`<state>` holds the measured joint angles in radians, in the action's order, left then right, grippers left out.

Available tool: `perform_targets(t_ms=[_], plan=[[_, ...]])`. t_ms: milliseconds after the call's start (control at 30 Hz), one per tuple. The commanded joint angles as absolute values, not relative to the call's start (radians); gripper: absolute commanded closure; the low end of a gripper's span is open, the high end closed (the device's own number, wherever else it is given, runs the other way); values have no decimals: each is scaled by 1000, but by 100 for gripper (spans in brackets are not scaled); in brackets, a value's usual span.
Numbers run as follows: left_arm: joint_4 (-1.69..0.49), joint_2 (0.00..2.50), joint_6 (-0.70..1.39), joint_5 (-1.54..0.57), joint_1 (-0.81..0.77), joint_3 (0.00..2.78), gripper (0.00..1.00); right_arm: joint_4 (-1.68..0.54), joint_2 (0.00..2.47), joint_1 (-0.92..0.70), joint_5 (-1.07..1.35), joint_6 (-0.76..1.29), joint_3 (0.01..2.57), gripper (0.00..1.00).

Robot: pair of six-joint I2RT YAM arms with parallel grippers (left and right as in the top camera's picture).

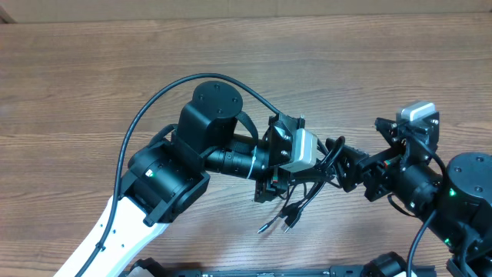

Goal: Untangle cables

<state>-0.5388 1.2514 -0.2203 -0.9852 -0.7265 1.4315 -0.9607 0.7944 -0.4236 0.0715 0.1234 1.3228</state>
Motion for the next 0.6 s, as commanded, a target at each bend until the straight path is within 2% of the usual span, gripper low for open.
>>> perform_targets(t_ms=[0, 100, 233, 367, 567], plan=[[-543, 1245, -255, -1101, -760, 1444, 96, -947, 802, -423, -165, 191, 1336, 7], [-551, 1245, -255, -1101, -760, 1444, 96, -975, 802, -423, -374, 277, 1336, 0], [-553, 1245, -255, -1101, -760, 1444, 96, -1024, 802, -423, -619, 342, 1336, 0], [-553, 1245, -255, -1095, -759, 1444, 96, -1047, 802, -423, -761, 341, 1336, 0], [-579, 1245, -250, -964, -759, 1444, 96, -1066, 802, -423, -994, 340, 1336, 0]])
